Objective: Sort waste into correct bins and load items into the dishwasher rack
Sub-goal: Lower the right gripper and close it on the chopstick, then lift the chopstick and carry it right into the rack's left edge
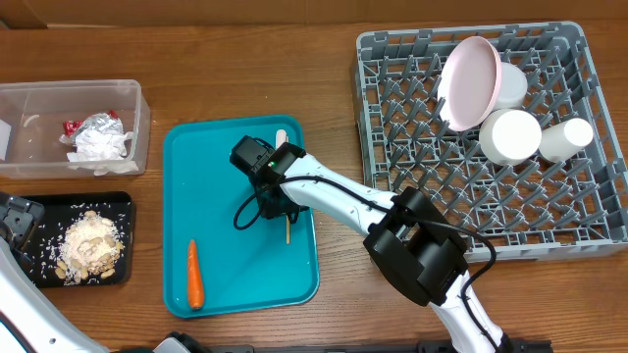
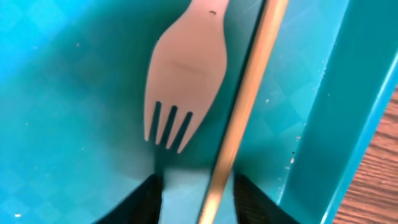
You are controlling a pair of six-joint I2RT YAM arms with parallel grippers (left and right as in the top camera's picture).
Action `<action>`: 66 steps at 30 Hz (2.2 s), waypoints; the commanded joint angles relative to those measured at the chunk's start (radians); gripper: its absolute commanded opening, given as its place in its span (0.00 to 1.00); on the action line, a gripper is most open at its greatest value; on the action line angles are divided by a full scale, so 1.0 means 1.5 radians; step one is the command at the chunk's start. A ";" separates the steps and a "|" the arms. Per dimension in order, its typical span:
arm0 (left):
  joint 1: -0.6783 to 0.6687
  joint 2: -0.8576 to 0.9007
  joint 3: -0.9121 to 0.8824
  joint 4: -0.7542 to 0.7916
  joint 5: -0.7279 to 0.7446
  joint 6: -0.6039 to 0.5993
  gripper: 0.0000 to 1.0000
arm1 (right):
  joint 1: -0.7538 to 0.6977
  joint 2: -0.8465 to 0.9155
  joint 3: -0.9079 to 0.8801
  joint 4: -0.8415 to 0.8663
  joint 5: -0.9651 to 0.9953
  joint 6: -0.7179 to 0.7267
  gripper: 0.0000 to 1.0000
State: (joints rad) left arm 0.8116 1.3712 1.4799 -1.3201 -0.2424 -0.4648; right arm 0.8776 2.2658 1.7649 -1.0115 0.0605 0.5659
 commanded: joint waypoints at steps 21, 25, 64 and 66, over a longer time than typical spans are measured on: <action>0.001 0.002 0.014 0.000 0.003 -0.007 1.00 | -0.006 0.020 0.012 -0.046 0.017 0.007 0.04; 0.001 0.002 0.014 0.000 0.003 -0.007 1.00 | -0.006 0.011 0.030 -0.064 0.017 0.007 0.04; 0.001 0.002 0.014 0.000 0.003 -0.007 1.00 | -0.387 -0.179 0.120 -0.081 -0.011 -0.328 0.04; 0.001 0.002 0.014 0.000 0.003 -0.007 1.00 | -0.387 -0.160 0.120 -0.082 -0.025 -0.328 0.04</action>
State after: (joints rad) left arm 0.8116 1.3712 1.4799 -1.3201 -0.2424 -0.4652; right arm 0.3016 1.9743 1.9503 -1.1378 0.0715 0.1093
